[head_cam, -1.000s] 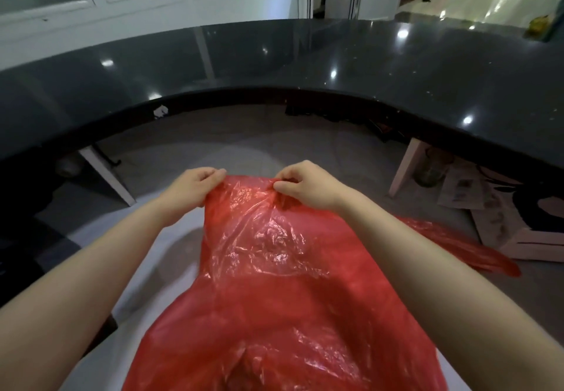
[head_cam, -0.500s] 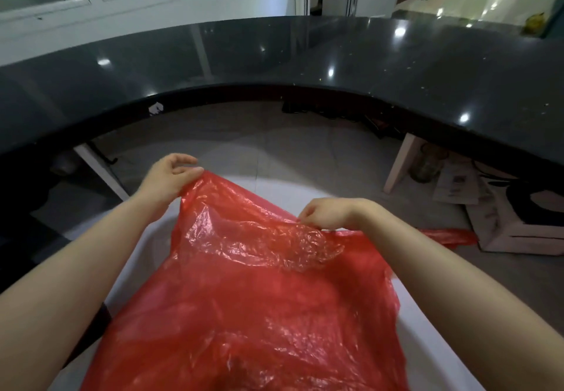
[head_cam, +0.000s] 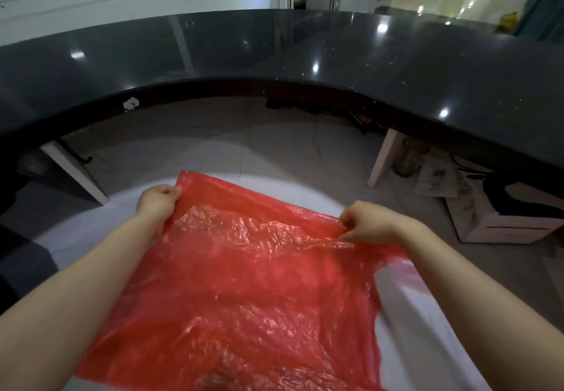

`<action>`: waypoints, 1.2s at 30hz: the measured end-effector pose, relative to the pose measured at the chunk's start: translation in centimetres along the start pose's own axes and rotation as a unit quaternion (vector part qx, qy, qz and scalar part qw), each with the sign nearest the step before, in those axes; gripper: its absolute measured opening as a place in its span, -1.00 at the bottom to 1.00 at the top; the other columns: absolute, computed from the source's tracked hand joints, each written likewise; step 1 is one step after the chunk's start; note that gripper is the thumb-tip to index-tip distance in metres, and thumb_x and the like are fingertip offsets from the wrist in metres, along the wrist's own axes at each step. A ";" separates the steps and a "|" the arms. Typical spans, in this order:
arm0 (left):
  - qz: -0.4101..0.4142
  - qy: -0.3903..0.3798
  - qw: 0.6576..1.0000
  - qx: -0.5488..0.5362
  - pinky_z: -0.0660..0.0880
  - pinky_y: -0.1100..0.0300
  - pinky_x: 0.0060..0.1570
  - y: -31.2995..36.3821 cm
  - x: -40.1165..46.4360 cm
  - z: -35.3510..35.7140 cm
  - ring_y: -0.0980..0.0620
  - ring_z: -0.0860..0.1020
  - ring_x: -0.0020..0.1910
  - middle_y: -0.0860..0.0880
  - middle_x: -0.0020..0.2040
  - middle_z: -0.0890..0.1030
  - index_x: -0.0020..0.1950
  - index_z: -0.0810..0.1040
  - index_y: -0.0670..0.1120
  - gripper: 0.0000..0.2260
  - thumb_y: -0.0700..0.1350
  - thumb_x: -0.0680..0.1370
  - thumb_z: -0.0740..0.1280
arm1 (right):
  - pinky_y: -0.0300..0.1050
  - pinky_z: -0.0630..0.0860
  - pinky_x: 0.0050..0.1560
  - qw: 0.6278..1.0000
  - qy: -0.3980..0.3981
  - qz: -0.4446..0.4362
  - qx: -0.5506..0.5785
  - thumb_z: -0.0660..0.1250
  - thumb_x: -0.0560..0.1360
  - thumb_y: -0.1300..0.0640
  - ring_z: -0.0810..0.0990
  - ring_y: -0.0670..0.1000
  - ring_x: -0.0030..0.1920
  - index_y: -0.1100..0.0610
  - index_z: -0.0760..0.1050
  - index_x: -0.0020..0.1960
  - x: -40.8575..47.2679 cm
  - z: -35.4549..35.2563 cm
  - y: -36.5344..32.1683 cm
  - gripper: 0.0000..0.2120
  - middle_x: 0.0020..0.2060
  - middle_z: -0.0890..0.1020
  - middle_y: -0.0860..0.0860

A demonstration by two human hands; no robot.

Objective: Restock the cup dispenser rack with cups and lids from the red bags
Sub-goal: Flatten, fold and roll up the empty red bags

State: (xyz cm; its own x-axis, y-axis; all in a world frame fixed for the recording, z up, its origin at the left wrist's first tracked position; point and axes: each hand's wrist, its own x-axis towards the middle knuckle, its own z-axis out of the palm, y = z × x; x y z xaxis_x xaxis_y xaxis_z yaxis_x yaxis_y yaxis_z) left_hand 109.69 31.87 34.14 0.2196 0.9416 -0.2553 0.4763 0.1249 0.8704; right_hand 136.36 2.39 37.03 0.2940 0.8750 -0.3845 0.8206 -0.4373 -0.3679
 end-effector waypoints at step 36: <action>0.259 -0.163 0.781 0.545 -0.26 -0.19 0.43 -4.5 -1.5 4.5 -0.06 -0.26 0.53 0.06 0.55 -0.28 0.45 -0.36 0.27 -0.16 0.57 0.26 -0.22 | 0.38 -0.19 0.41 0.980 0.130 0.133 -0.068 -0.08 0.45 -0.48 -0.17 0.20 0.54 -0.19 -0.08 0.54 6.1 7.1 -2.9 -0.25 0.57 -0.08 -0.02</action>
State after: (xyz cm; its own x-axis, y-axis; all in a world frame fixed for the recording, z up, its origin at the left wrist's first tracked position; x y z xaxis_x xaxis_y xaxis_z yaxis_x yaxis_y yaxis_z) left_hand 111.08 28.49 28.75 0.7428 0.6262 -0.2368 0.6547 -0.7533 0.0617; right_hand 132.31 7.55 29.73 0.6066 0.7652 -0.2156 0.7508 -0.6405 -0.1612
